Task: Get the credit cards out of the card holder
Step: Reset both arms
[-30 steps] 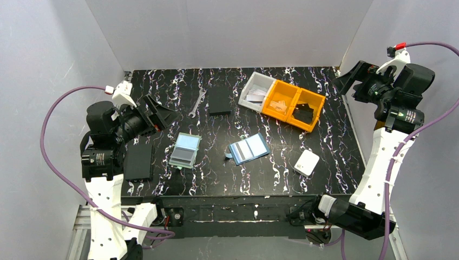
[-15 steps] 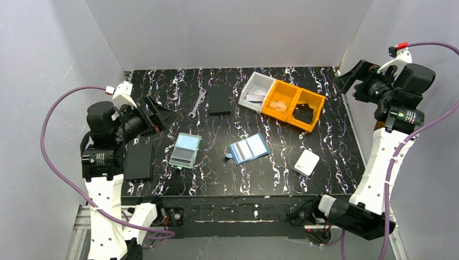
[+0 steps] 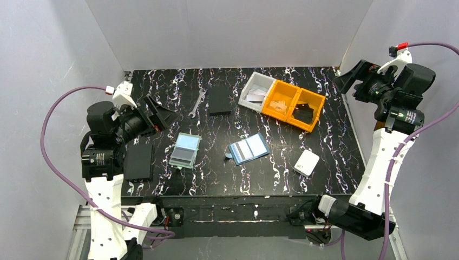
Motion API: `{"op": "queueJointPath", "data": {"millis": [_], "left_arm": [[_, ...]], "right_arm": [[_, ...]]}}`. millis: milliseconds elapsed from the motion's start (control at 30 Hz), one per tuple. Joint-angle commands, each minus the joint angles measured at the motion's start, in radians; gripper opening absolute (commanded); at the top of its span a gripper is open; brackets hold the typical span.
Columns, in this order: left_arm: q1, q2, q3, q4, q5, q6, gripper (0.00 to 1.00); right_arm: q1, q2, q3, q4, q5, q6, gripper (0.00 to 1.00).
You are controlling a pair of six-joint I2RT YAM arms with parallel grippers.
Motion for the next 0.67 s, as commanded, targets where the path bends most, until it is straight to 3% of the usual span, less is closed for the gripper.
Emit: {"op": "queueJointPath", "data": {"millis": [0, 633], "left_arm": [[0.004, -0.01, -0.004, -0.009, 0.008, 0.018, 0.98], [0.004, -0.008, -0.01, -0.01, 0.006, 0.025, 0.98]], "right_arm": [[-0.001, -0.021, 0.003, 0.039, 0.004, 0.016, 0.98], [-0.001, -0.025, -0.008, 0.04, -0.021, 0.006, 0.98]]}}
